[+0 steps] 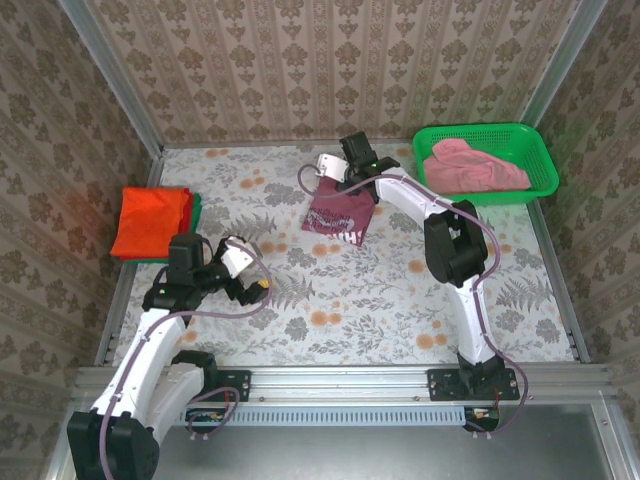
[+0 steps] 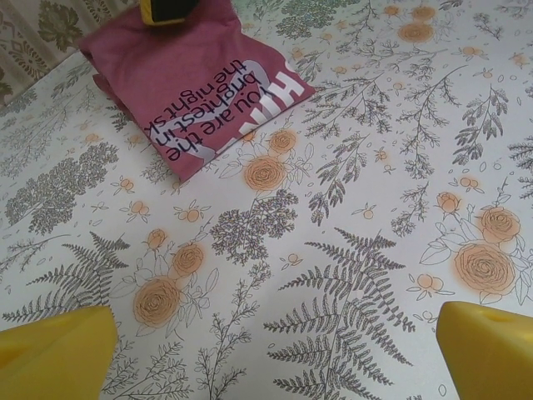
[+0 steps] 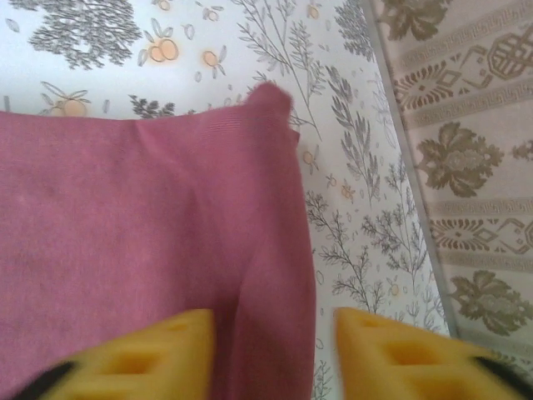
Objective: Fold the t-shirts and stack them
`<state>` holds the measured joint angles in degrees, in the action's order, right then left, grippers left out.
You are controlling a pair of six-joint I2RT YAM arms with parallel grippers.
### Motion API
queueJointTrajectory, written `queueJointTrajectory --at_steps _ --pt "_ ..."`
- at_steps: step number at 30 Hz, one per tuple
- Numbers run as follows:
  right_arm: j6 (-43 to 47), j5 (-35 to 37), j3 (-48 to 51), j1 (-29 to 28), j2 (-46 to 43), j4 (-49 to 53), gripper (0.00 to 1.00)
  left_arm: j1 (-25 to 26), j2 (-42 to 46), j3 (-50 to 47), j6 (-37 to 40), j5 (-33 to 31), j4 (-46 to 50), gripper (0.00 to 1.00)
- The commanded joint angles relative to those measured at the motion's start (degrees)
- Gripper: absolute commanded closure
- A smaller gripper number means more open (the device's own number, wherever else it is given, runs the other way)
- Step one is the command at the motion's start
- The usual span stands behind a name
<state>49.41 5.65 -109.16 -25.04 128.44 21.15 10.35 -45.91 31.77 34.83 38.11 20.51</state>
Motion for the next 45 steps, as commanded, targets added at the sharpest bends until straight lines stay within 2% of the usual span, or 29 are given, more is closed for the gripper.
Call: queueJointTrajectory --at_steps 1,4,7,10,13,17,20,24,27,36,39,41,43,45 --pt "-10.5 6.5 -4.0 0.1 0.5 -2.1 0.16 -0.5 -0.5 0.8 -5.1 -0.9 -1.9 0.0" --pt "-19.3 13.5 -9.4 0.1 1.2 1.6 0.04 0.7 -3.6 3.0 -14.8 -9.7 -5.5 0.0" --pt "-27.5 14.6 -9.2 0.4 -0.5 2.3 0.02 2.4 -9.5 7.6 -28.8 -19.4 -7.9 0.0" --pt "-38.8 9.9 -8.3 1.1 -2.1 4.9 0.09 4.1 -17.1 12.0 -39.8 -22.8 -9.1 0.0" --pt "-49.0 6.4 -6.1 1.9 -2.8 6.5 0.16 7.6 -24.7 13.8 -46.9 -27.6 -15.4 0.0" --pt "-63.2 3.6 -3.0 4.0 -2.9 9.2 0.23 11.0 -36.9 20.2 -51.3 -29.2 -20.1 0.0" --pt "-69.6 2.1 -1.7 5.6 -1.5 12.0 0.27 12.9 -45.5 27.7 -53.0 -28.0 -20.0 0.0" --pt "-73.7 -1.2 -1.1 7.7 0.9 12.5 0.34 13.8 -53.6 37.2 -54.7 -25.8 -17.2 0.0" --pt "-75.0 -4.0 -0.7 8.6 2.7 11.5 0.35 13.8 -56.4 40.3 -56.2 -24.9 -16.5 0.0" --pt "-75.0 -13.9 -6.3 9.5 9.9 13.4 0.53 11.8 -54.9 35.1 -60.8 -24.2 -18.7 0.0" --pt "-74.1 -19.4 -6.1 9.4 11.0 12.5 0.63 10.4 -53.2 31.9 -62.2 -24.1 -19.3 0.0" --pt "-74.2 -21.4 -5.3 9.3 10.8 11.3 0.82 9.3 -52.2 30.1 -63.4 -24.1 -19.5 0.0" --pt "-74.1 -23.3 -2.4 9.4 9.8 7.5 0.95 8.3 -51.7 28.6 -65.2 -23.3 -19.8 0.0" --pt "-71.8 -26.2 -1.6 9.7 9.5 6.2 0.98 7.9 -51.6 27.9 -66.1 -22.3 -20.0 0.0"
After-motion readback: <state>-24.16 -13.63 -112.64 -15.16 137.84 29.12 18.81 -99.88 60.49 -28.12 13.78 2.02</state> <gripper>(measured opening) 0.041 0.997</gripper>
